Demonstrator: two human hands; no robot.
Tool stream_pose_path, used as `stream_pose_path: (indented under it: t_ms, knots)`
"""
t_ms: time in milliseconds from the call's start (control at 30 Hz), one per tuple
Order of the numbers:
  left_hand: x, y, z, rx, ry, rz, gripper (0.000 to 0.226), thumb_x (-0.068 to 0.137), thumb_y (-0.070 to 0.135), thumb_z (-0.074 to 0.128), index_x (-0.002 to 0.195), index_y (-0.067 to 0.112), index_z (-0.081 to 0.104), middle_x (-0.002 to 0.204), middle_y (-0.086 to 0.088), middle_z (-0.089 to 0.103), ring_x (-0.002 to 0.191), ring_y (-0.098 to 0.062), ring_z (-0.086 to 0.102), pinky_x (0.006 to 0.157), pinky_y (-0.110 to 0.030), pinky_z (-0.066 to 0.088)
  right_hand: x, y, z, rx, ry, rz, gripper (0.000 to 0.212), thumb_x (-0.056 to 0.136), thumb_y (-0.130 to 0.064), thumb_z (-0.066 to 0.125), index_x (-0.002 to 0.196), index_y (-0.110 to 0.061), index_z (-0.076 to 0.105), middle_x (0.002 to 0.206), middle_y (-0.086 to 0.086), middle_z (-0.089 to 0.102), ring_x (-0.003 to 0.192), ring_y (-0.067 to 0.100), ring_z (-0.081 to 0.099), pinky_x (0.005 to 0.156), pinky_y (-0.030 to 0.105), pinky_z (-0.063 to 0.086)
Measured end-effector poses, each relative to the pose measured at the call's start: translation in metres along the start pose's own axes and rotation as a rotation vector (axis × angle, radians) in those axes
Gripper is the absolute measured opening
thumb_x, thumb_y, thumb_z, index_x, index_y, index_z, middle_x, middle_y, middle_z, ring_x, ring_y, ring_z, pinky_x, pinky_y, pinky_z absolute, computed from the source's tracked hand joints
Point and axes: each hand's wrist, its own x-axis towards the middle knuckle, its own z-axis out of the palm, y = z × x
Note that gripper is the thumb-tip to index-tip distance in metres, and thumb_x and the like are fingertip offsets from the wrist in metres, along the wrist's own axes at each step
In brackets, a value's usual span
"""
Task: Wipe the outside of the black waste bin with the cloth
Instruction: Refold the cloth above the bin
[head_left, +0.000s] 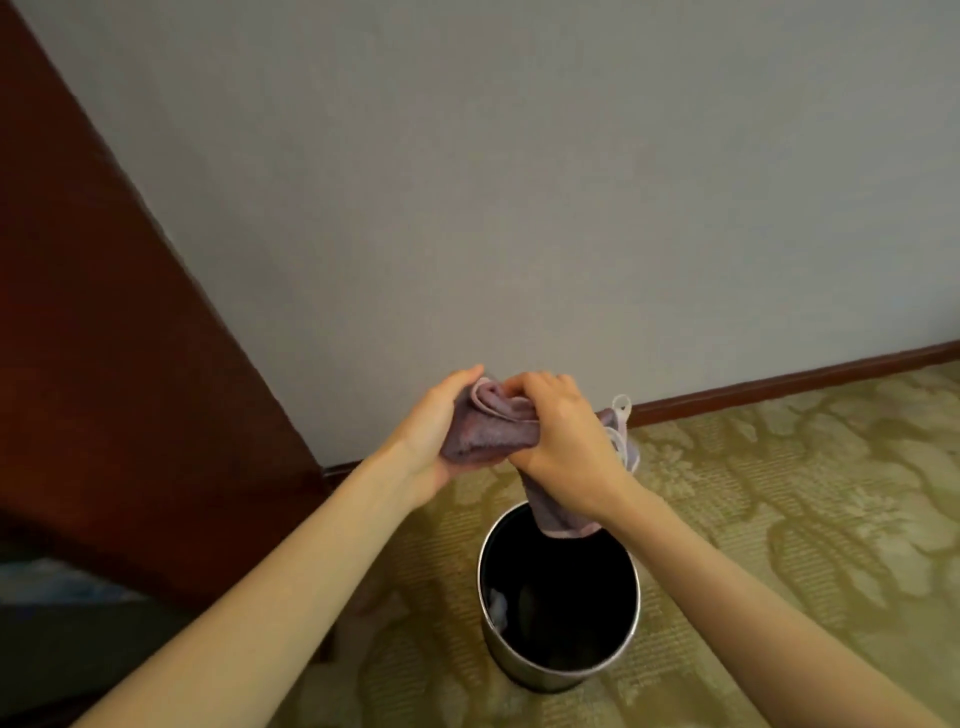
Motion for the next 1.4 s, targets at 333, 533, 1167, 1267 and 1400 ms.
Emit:
stream_pose_path:
  t_ms: [333,533,1167,1267,1400]
  knots:
    - [-0.117,0.187,0.064,0.092,0.207,0.16,0.028,0.084,0.009,0.043,0.101,-0.005,0.062,0.098,-0.025,0.062,0.083,-0.033,0.062,0.065,-0.036,0.056,0.075,-0.15,-0.149,0.167,-0.053,0.026,0.045,0.064,-0.003,0.071,0.106,-0.013,0.06,0.108,0.007,0.046,0.103,0.026,0.05,0.091,0.033,0.042]
    - [-0.188,0.295,0.098,0.171,0.298,0.302,0.016,0.076,-0.004,0.041,0.069,0.0,0.054,0.075,-0.021,0.05,0.076,-0.029,0.05,0.071,-0.039,0.042,0.108,-0.234,-0.245,0.34,-0.095,-0.015,0.058,0.063,0.0,0.078,0.105,-0.032,0.055,0.111,0.007,0.048,0.109,0.021,0.049,0.098,0.024,0.037]
    - [-0.318,0.484,0.083,0.124,0.225,0.719,0.019,0.076,-0.009,0.035,0.073,0.001,0.052,0.072,-0.014,0.048,0.063,-0.024,0.049,0.053,-0.027,0.042,0.197,-0.347,-0.307,1.201,-0.304,0.546,0.037,0.082,-0.049,0.058,0.109,-0.028,0.071,0.106,0.005,0.071,0.097,0.03,0.062,0.089,0.053,0.05]
    - [-0.325,0.495,0.062,0.074,0.145,0.6,0.032,0.078,0.001,0.031,0.092,-0.013,0.057,0.083,-0.021,0.057,0.067,-0.029,0.058,0.053,-0.026,0.05,0.216,-0.374,-0.294,1.432,-0.229,0.533,0.041,0.074,-0.036,0.064,0.108,-0.015,0.07,0.103,0.012,0.072,0.085,0.028,0.067,0.083,0.05,0.053]
    - [-0.33,0.515,0.022,0.033,0.09,0.542,0.05,0.082,0.011,0.03,0.056,0.002,0.072,0.058,-0.01,0.069,0.048,-0.016,0.066,0.043,-0.019,0.051,0.249,-0.409,-0.279,1.459,-0.124,0.494,0.018,0.087,-0.019,0.055,0.1,-0.01,0.063,0.075,0.006,0.07,0.065,0.017,0.066,0.059,0.029,0.055]
